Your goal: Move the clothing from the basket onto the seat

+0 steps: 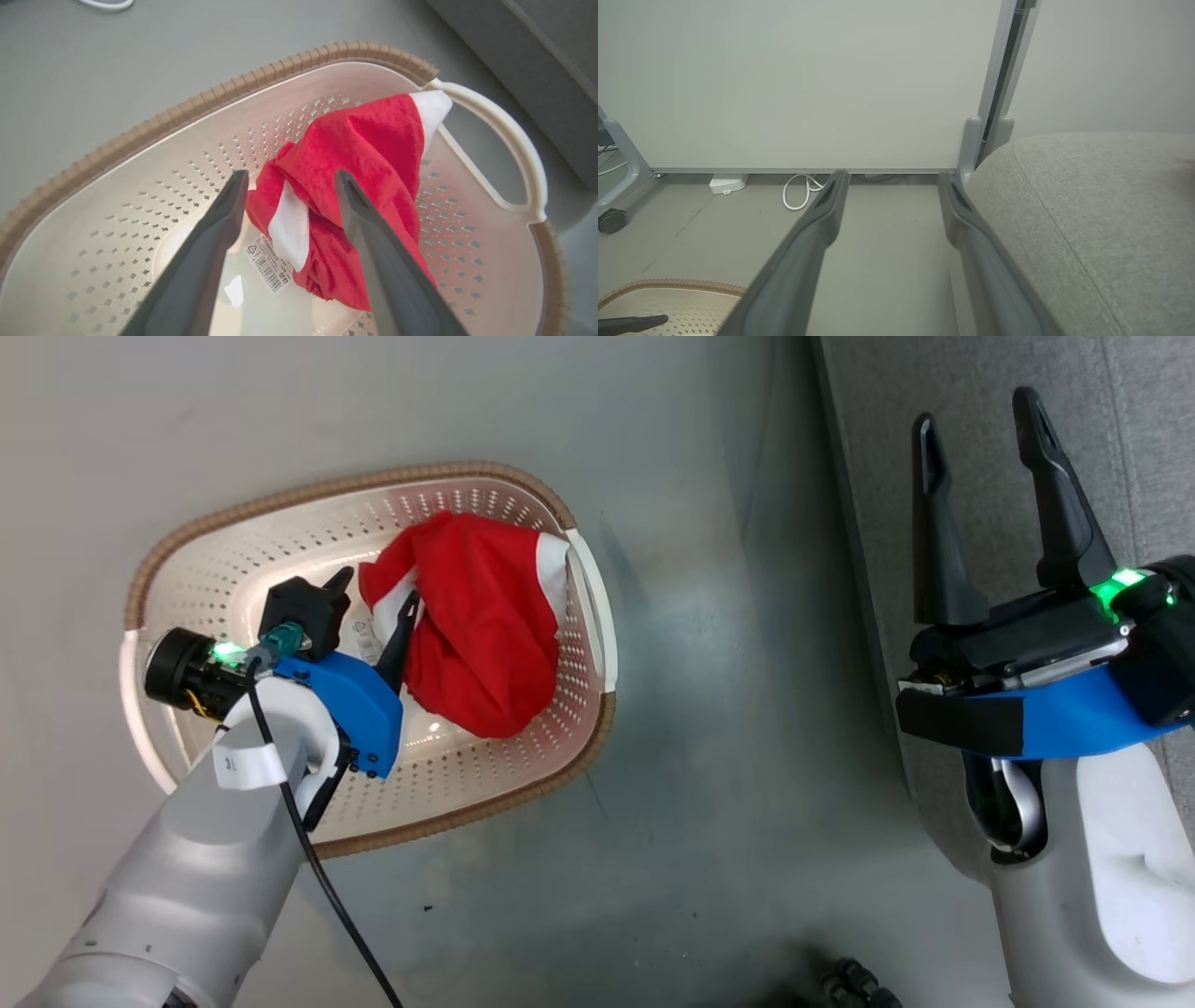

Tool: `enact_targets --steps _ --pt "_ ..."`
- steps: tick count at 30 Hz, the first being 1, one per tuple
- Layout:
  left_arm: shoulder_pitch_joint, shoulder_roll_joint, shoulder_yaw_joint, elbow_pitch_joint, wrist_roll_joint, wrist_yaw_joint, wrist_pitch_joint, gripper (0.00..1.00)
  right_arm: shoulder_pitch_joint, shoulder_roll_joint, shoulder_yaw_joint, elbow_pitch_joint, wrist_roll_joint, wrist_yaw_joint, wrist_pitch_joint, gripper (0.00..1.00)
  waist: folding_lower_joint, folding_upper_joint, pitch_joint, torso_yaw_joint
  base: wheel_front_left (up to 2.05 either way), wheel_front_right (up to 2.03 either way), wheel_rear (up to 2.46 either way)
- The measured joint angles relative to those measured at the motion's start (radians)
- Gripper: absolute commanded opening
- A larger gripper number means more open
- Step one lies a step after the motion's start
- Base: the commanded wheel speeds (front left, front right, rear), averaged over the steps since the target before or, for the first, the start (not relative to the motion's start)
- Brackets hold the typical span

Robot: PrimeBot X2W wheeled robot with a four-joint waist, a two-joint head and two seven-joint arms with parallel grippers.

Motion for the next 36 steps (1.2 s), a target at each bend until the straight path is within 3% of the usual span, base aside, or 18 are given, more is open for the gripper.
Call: enact_targets --steps 12,32,33,34,35,36 --pt "-0.090 0.019 -0.098 0.077 -0.146 0.000 0.088 1.00 -0.023 0.000 0.007 -0.026 0.005 0.000 0.000 1.00 0.0000 0.0000 0.122 -0.027 0.00 0.00 0.00" --pt "-0.197 0.034 -0.222 0.121 -0.250 0.000 0.126 1.00 -0.042 0.000 0.014 -0.056 0.007 0.000 0.000 1.00 -0.0001 0.0000 0.257 -0.056 0.00 0.00 0.00" --pt "-0.197 0.033 -0.227 0.121 -0.255 0.000 0.126 0.47 -0.042 0.000 0.013 -0.056 0.007 0.000 0.000 1.00 -0.0001 0.0000 0.259 -0.055 0.00 0.00 0.00" --pt "-0.198 0.033 -0.234 0.121 -0.258 0.000 0.124 0.19 -0.042 0.000 0.012 -0.056 0.007 0.000 0.000 1.00 -0.0001 0.0000 0.261 -0.054 0.00 0.00 0.00" --pt "-0.200 0.033 -0.243 0.121 -0.262 0.000 0.120 0.00 -0.042 0.000 0.012 -0.056 0.007 0.000 0.000 1.00 -0.0001 0.0000 0.261 -0.053 0.00 0.00 0.00" --pt "-0.203 0.033 -0.251 0.121 -0.264 0.000 0.119 0.00 -0.043 0.000 0.012 -0.054 0.007 0.000 0.000 1.00 -0.0001 0.0000 0.261 -0.052 0.00 0.00 0.00"
